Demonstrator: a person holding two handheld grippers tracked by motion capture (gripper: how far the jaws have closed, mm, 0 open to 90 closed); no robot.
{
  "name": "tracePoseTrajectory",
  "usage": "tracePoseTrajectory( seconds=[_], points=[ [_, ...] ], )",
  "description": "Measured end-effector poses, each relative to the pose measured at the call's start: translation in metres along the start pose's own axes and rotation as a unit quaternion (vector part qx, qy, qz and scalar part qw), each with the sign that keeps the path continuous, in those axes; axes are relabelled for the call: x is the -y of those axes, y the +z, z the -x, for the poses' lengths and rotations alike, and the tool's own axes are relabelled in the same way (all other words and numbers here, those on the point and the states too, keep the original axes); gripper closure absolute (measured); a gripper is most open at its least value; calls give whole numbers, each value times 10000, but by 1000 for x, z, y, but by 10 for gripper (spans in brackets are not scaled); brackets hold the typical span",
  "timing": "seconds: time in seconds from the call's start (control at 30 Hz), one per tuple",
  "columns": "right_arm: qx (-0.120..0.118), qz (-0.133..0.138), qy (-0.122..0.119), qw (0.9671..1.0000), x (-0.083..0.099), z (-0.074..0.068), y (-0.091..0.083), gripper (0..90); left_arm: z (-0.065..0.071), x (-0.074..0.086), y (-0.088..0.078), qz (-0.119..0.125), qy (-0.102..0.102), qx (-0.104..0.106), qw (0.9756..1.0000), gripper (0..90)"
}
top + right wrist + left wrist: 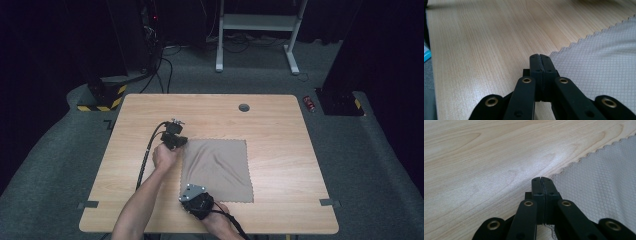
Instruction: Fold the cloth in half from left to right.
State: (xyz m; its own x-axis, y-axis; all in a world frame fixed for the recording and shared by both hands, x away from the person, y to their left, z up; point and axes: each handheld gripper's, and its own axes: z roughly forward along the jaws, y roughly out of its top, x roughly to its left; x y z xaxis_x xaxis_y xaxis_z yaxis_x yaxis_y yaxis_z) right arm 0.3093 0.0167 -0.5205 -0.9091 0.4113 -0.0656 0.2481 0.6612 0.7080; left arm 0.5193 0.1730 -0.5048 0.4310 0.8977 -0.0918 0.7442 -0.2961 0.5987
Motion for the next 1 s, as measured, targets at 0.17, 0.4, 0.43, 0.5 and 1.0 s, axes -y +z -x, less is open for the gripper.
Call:
tracePoseTrajectory(
  seconds=[0.17, 0.4, 0.43, 0.5, 1.0],
  points=[
    [-28, 23, 29, 10000, -1, 0, -2, 900, -4, -3, -7, 88, -34, 135, 9999, 900],
    [-69, 135, 109, 9998, -7, 1, -9, 900, -7, -5, -14, 207, -93, 268, 9994, 900],
    [-77, 145, 109, 9998, -8, 1, -9, 900, -7, -6, -15, 222, -90, 278, 9993, 900],
    [-86, 167, 137, 9997, -10, 0, -10, 900, -9, -6, -18, 250, -86, 296, 9992, 900],
    [-303, 416, 161, 9985, -32, -4, -10, 900, -25, -7, -36, 260, -95, 231, 9994, 900]
  ],
)
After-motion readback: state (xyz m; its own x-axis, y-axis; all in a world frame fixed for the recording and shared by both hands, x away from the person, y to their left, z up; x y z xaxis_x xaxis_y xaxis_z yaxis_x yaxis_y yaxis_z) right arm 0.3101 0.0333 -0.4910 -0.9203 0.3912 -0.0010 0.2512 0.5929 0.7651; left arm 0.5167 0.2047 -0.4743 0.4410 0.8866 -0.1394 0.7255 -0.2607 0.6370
